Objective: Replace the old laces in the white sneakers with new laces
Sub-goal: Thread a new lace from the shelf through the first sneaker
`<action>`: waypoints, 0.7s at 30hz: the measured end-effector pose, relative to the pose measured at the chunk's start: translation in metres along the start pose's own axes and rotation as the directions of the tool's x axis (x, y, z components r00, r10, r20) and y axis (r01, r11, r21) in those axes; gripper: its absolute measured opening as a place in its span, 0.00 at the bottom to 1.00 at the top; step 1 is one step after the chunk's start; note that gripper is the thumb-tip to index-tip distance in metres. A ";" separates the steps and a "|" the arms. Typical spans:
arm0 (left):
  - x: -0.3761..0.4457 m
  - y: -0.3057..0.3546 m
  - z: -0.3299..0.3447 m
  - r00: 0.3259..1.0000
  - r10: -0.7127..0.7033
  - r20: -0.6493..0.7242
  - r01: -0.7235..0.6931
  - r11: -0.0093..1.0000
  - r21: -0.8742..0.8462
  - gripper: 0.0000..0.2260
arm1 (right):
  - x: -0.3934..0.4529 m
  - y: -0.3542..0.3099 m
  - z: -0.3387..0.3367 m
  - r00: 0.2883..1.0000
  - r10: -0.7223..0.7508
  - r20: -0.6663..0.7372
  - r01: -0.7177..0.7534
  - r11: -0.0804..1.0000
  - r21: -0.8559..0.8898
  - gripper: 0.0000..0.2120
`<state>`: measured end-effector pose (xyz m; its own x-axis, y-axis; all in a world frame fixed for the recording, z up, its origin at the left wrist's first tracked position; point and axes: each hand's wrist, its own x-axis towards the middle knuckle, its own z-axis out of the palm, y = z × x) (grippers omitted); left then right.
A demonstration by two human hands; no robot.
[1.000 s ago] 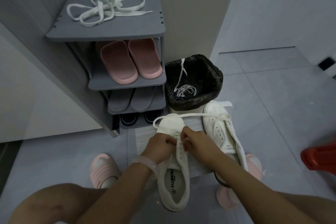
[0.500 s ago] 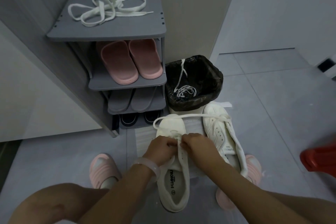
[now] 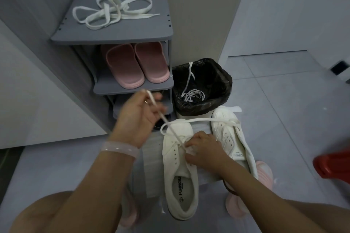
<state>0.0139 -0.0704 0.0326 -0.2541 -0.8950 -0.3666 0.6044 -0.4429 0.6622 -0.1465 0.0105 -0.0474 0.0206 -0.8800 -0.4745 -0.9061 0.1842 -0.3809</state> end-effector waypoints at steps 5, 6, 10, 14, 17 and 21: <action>0.003 0.000 -0.012 0.980 0.041 -0.193 0.165 0.372 0.913 0.10 | 0.006 0.005 0.005 0.990 0.050 -0.133 -0.013 0.963 0.268 0.20; 0.002 -0.015 -0.019 0.993 0.013 -0.116 0.115 0.072 0.991 0.08 | 0.006 0.007 0.003 0.979 0.103 -0.176 -0.035 0.934 0.355 0.18; -0.009 -0.072 -0.040 0.979 -0.196 0.049 -0.121 -0.375 0.919 0.12 | 0.010 0.011 0.006 0.972 0.232 -0.032 -0.199 0.890 0.410 0.17; -0.012 -0.094 -0.042 0.971 -0.216 0.104 -0.191 -0.435 0.880 0.10 | 0.009 0.011 0.010 0.959 0.278 -0.044 -0.221 0.840 0.497 0.09; -0.006 -0.090 -0.043 0.972 -0.216 0.087 -0.156 -0.329 0.931 0.06 | 0.007 0.011 -0.003 0.954 0.299 -0.007 -0.162 0.534 0.830 0.09; 0.004 -0.079 -0.045 0.971 -0.221 0.091 -0.152 -0.277 0.949 0.07 | 0.003 0.007 -0.043 0.950 0.292 0.108 -0.093 -0.064 0.994 0.11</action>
<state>-0.0003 -0.0365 -0.0506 -0.4489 -0.7758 -0.4433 -0.8454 0.2080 0.4920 -0.1709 -0.0094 -0.0169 -0.1997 -0.7353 -0.6477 0.4761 0.5049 -0.7200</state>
